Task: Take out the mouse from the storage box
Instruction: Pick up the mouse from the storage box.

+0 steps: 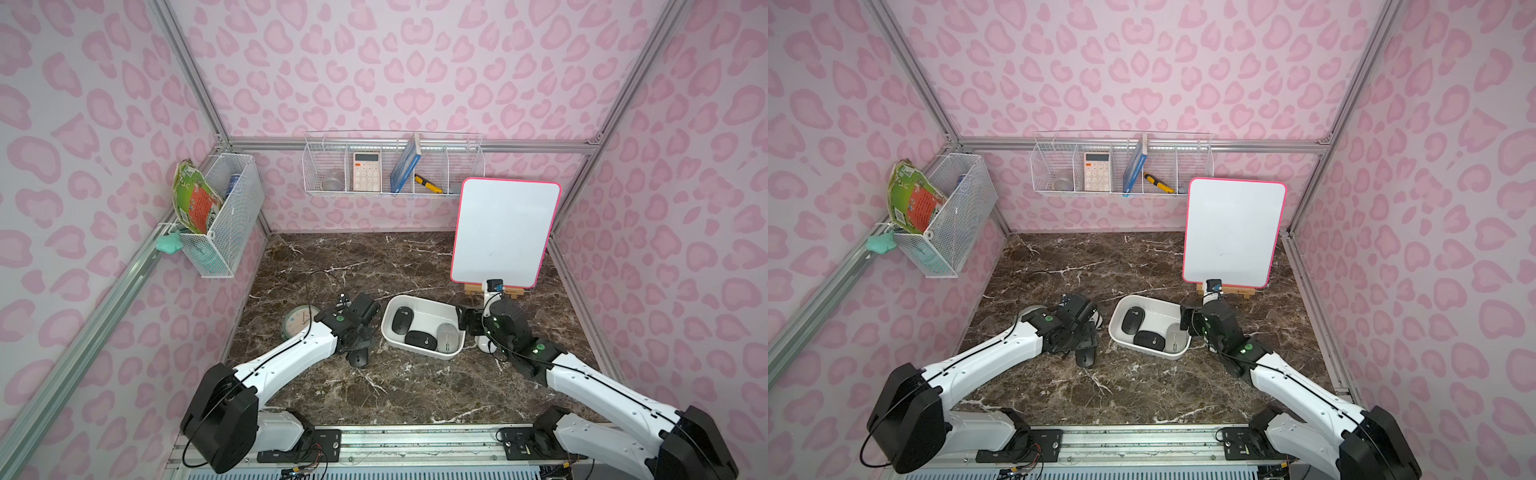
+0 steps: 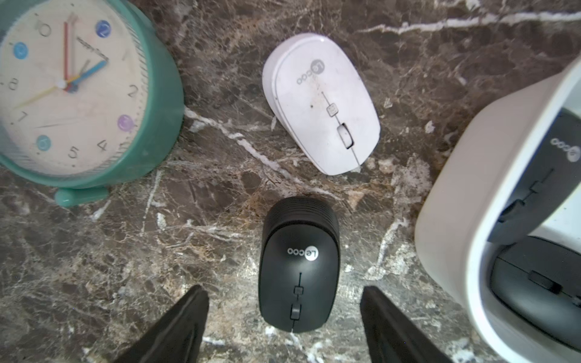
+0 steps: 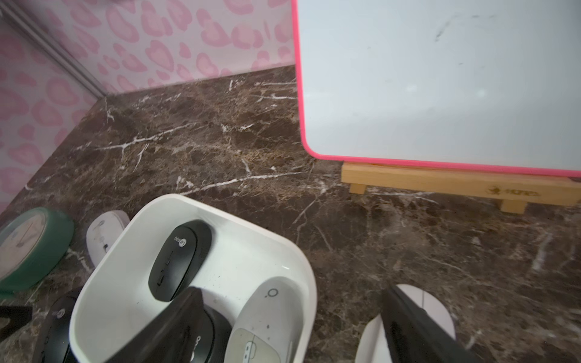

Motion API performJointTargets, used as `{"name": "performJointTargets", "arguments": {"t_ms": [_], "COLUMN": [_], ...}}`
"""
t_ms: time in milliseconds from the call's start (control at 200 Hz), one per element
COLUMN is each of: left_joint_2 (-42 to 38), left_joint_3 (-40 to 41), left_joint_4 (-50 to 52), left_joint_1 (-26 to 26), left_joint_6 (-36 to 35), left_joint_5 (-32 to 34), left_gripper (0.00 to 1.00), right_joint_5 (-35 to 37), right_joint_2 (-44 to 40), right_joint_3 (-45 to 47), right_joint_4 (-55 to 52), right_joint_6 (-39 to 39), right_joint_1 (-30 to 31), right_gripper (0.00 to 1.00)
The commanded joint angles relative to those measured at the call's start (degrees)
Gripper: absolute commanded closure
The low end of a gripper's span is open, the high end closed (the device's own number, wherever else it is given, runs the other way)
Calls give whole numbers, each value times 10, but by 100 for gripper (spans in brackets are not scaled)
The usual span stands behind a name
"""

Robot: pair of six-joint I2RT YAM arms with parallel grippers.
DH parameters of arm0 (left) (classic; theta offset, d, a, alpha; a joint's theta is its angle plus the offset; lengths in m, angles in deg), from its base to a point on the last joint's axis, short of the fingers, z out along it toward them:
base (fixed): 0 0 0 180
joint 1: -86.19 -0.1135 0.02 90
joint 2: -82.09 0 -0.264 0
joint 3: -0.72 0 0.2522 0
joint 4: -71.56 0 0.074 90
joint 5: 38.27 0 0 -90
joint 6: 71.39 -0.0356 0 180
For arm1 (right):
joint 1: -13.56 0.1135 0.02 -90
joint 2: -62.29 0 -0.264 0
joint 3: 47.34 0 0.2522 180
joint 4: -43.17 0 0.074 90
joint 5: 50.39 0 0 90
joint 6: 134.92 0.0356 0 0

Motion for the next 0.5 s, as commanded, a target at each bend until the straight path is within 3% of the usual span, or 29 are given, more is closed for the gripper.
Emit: {"name": "performJointTargets", "arguments": {"t_ms": [0,240,495], "left_joint_2": [-44,-156,-197], "left_joint_3": [26,95,134], "left_joint_4": [-25,-64,-82], "left_joint_1": [-2,-17,-22], "left_joint_6": [-9,-33,-45], "left_joint_5": [42,69,89], "left_gripper": [17,10,7], "right_joint_5": [49,39,32], "right_joint_2": [45,174,262], "right_joint_3": [-44,-140,-195], "right_joint_4": [-79,-170,-232], "right_joint_6": [13,57,100], "right_joint_1": [45,83,94], "right_gripper": [9,12,18]}}
